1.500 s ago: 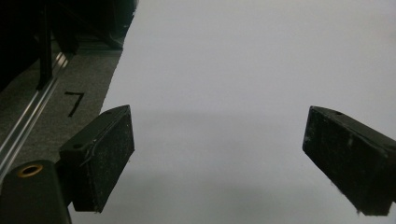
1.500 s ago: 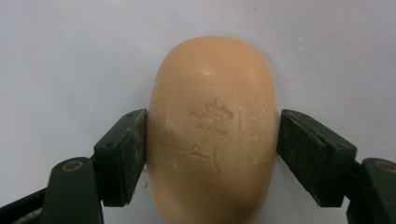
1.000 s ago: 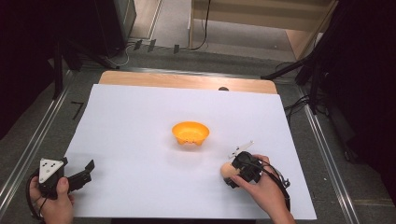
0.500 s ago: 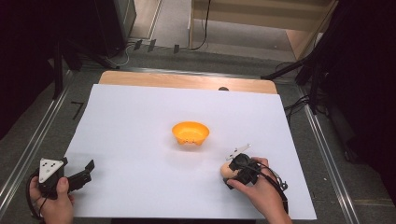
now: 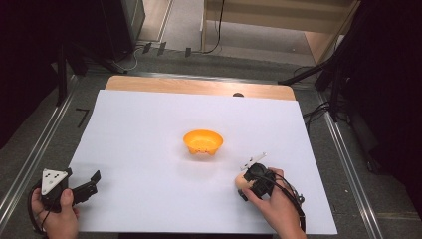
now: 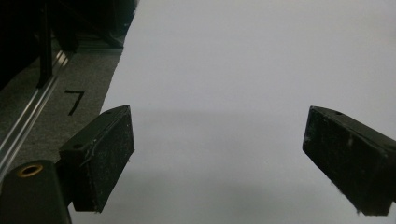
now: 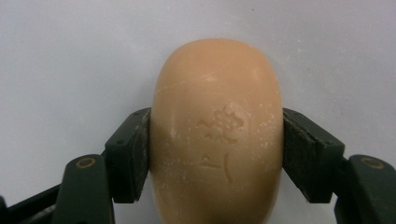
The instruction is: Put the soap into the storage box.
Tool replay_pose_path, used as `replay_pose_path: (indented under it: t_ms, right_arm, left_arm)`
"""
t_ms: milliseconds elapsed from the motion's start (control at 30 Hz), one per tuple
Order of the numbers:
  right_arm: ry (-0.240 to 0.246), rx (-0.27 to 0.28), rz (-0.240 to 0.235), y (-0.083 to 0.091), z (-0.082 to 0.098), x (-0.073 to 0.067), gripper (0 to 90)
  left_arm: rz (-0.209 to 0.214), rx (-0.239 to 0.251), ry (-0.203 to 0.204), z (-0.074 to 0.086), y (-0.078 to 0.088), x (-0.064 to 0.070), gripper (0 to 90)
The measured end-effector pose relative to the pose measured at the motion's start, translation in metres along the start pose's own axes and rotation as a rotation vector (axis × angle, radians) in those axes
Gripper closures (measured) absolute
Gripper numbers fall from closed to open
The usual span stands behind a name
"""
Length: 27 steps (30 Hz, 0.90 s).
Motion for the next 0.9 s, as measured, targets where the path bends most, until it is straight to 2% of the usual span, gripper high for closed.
replay_pose_path:
  t_ms: [133, 300, 500, 700, 800, 900]
  right_arm:
    - [-0.016, 0.005, 0.007, -0.0004, -0.0005, -0.0002, 32.1]
    - [0.011, 0.026, -0.001, -0.0005, 0.0016, 0.0006, 31.7]
    - [0.014, 0.017, -0.002, 0.0003, 0.0012, 0.0, 33.1]
    - [0.046, 0.006, -0.015, 0.002, 0.0005, 0.0011, 33.2]
    - [0.067, -0.005, 0.0, 0.0048, -0.0005, 0.0026, 33.2]
    - [0.093, -0.001, -0.012, 0.0093, -0.0027, 0.0031, 33.2]
  left_arm:
    - [0.0, -0.001, 0.0, 0.0, 0.0, 0.0, 9.7]
    - [-0.001, -0.001, -0.001, 0.0, -0.0002, 0.0001, 9.6]
    - [0.001, -0.001, 0.0, 0.0, 0.0, 0.0, 9.6]
    - [0.0, -0.003, -0.002, 0.0, -0.0003, 0.0, 9.6]
    - [0.0, -0.002, 0.0, 0.0, -0.0002, -0.0001, 9.6]
    - [0.0, 0.0, 0.0, 0.0, -0.0001, 0.0001, 9.6]
Point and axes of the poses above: each handheld gripper's, and its own axes: y roughly backward along the jaws, z roughly out of its underside, x roughly to its right, the point moved 5 cm from there along -y, roughly forward along the jaws, and after that the axes turned 14 degrees about -z, right-handed, at the moved point
